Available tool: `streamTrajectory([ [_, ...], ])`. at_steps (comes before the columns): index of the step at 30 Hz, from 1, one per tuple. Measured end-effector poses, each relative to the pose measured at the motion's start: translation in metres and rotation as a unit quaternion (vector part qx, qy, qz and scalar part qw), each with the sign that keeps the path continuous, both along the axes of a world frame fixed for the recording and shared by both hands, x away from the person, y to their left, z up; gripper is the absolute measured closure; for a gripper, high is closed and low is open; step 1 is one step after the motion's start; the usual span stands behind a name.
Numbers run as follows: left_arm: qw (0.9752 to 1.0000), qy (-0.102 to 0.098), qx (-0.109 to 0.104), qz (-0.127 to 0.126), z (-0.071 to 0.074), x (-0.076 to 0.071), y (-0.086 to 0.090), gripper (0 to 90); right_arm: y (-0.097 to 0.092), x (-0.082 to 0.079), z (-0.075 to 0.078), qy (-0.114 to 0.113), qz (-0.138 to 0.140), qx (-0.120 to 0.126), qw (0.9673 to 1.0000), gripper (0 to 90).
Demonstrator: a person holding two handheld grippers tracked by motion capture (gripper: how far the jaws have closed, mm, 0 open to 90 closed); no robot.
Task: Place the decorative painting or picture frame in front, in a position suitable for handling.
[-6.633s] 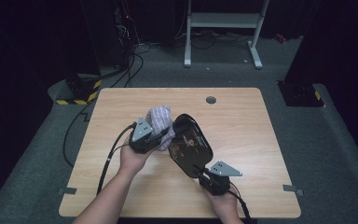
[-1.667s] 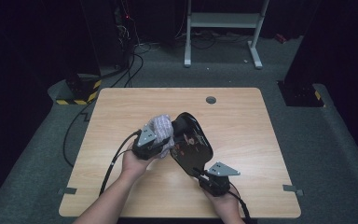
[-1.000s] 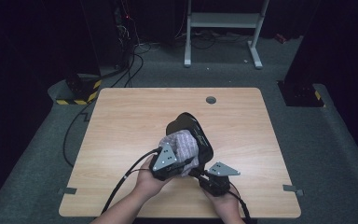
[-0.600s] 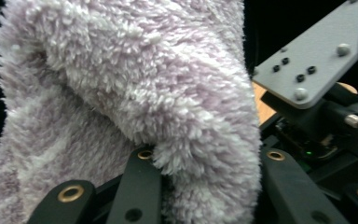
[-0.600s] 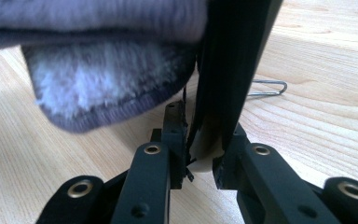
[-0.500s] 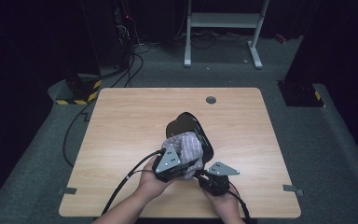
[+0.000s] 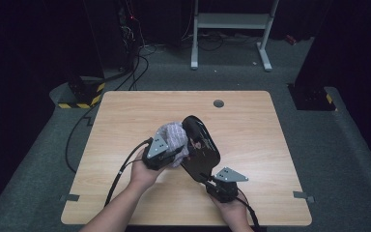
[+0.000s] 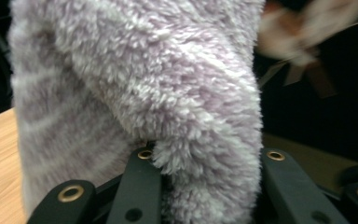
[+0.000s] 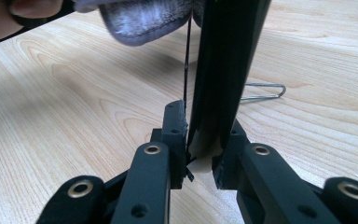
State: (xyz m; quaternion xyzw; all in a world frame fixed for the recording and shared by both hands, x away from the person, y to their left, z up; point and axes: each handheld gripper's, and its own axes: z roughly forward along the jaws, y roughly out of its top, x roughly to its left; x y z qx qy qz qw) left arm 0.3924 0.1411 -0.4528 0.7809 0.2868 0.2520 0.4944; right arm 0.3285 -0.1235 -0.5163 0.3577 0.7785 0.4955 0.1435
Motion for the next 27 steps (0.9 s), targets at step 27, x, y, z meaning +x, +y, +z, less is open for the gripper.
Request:
streamTrajectory([
  [27,0.999,0.043,0.014,-0.001,-0.031,0.004,0.0,71.2,-0.001,0.001,0.001,-0.006,-0.004,-0.002,1.0,77.8],
])
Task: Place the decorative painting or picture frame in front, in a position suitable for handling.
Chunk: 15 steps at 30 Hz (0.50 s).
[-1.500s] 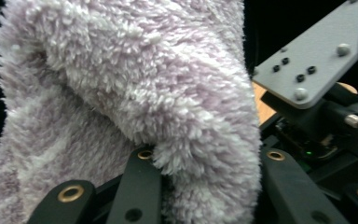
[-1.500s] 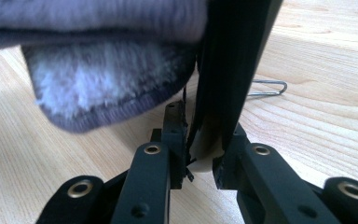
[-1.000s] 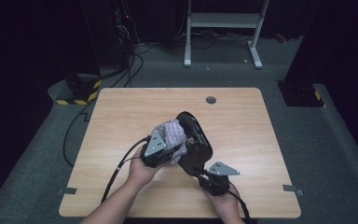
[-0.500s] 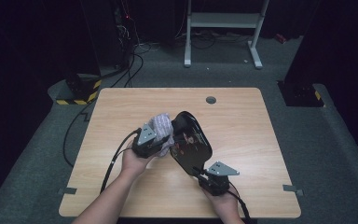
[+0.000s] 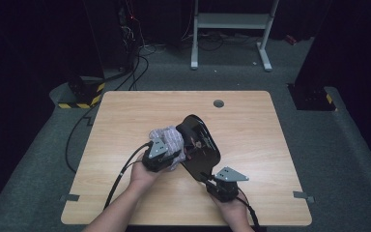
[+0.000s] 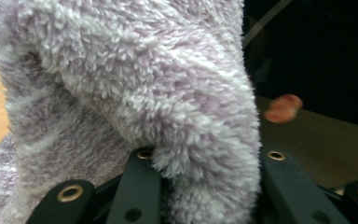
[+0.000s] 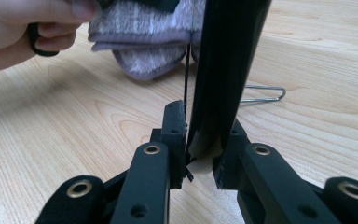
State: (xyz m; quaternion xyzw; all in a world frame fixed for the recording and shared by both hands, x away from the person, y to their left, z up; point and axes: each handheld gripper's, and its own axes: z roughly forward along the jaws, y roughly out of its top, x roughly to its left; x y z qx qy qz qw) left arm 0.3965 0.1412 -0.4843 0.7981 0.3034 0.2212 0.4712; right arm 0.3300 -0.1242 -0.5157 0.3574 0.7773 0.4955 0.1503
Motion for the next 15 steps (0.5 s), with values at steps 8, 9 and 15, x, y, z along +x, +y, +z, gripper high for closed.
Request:
streamTrajectory([
  [8,0.9989,-0.002,0.001,-0.046,-0.005,-0.025,-0.02,71.2,0.0,0.0,-0.001,0.001,0.0,-0.002,1.0,77.8],
  [9,0.9986,-0.003,0.002,-0.052,-0.005,-0.028,-0.023,71.2,0.0,0.0,-0.001,0.001,-0.001,-0.002,1.0,77.8],
  [15,0.9967,-0.012,0.004,-0.08,-0.004,-0.042,-0.036,71.2,0.0,0.0,-0.001,0.002,-0.001,-0.002,1.0,77.9],
])
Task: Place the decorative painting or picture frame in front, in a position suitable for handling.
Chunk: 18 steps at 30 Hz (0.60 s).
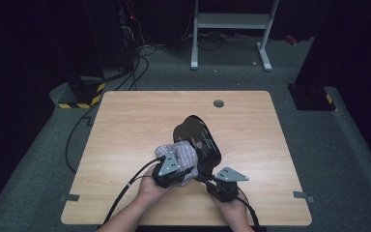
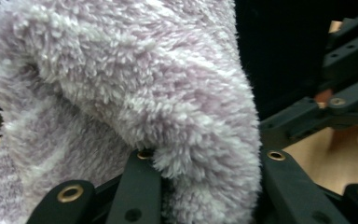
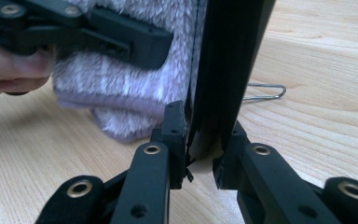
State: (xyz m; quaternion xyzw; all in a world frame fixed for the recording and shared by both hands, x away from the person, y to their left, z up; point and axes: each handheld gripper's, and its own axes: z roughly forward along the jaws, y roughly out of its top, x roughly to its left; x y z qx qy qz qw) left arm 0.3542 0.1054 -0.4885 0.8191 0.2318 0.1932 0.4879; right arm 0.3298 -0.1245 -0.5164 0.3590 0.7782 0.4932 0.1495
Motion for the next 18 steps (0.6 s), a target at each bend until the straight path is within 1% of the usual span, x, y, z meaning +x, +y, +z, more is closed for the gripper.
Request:
streamTrajectory([
  [1,1.0,-0.003,0.002,0.001,0.0,0.0,0.0,71.2,0.0,0.0,0.0,0.0,0.0,0.0,1.0,77.9],
  [4,1.0,-0.002,-0.001,0.002,0.001,0.004,0.003,71.2,0.0,0.0,0.0,0.001,-0.001,0.001,1.0,77.9],
  [8,0.9998,-0.005,0.0,0.017,0.003,0.013,0.01,71.2,0.0,0.0,0.0,0.001,-0.002,0.002,1.0,77.8],
  [12,0.9991,-0.006,0.002,0.041,0.006,0.027,0.021,71.2,0.0,0.001,0.0,0.003,-0.003,0.003,1.0,77.8],
  [16,0.9972,-0.012,0.001,0.073,0.008,0.04,0.032,71.2,0.0,0.001,0.0,0.003,-0.003,0.002,1.0,77.8],
  [18,0.9961,-0.009,0.007,0.087,0.008,0.047,0.038,71.2,0.0,0.001,0.0,0.002,-0.002,0.001,1.0,77.7],
])
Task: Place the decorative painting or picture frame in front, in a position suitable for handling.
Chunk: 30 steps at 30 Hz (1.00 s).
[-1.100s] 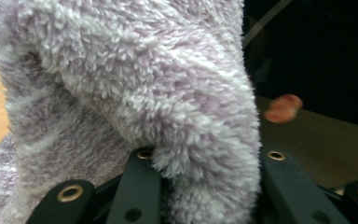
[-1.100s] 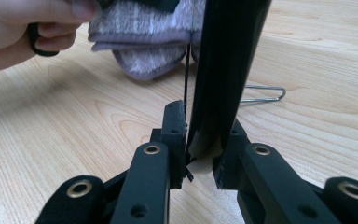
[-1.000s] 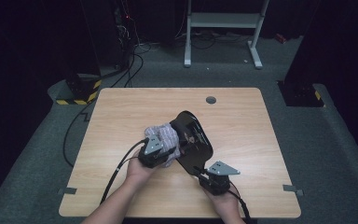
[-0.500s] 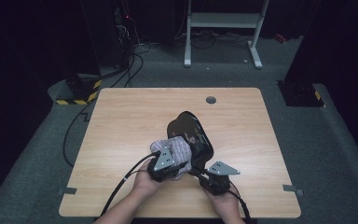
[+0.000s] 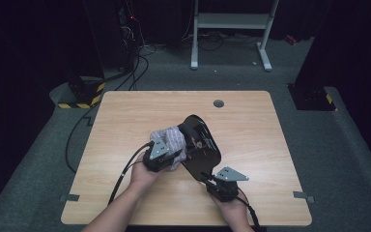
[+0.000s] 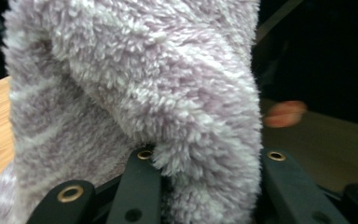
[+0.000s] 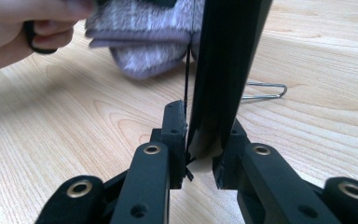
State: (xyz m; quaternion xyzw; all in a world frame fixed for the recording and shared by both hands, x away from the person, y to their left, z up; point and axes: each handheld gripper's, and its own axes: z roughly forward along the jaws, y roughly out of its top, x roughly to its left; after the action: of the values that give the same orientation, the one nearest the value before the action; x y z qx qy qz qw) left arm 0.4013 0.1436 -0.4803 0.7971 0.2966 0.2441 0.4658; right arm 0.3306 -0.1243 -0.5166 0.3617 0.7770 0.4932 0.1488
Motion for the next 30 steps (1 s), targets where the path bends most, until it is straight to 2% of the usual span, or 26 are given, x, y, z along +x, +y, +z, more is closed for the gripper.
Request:
streamTrajectory([
  [6,0.9995,-0.004,-0.003,0.032,0.005,0.015,0.011,71.1,0.0,0.0,0.0,0.0,0.001,0.0,1.0,77.7],
  [11,0.9996,0.007,0.001,0.027,0.002,0.016,0.008,71.3,0.0,0.0,0.0,0.003,0.004,0.004,1.0,77.1],
  [16,0.9997,0.018,0.014,0.005,-0.006,0.007,0.0,71.3,0.0,0.0,0.0,0.003,0.003,0.001,1.0,77.0],
  [19,0.9992,0.027,0.021,-0.021,-0.012,-0.005,-0.008,71.3,0.0,0.0,0.0,0.003,0.003,0.0,1.0,77.1],
  [24,0.9954,0.036,0.036,-0.081,-0.027,-0.035,-0.029,71.3,0.0,0.001,0.0,0.003,0.003,0.001,1.0,77.4],
  [28,0.9926,0.037,0.048,-0.105,-0.032,-0.05,-0.042,71.3,-0.001,0.001,0.0,0.002,0.004,0.0,1.0,77.7],
  [30,0.9924,0.037,0.049,-0.106,-0.033,-0.051,-0.043,71.3,-0.001,0.001,0.0,0.003,0.004,0.0,1.0,77.8],
])
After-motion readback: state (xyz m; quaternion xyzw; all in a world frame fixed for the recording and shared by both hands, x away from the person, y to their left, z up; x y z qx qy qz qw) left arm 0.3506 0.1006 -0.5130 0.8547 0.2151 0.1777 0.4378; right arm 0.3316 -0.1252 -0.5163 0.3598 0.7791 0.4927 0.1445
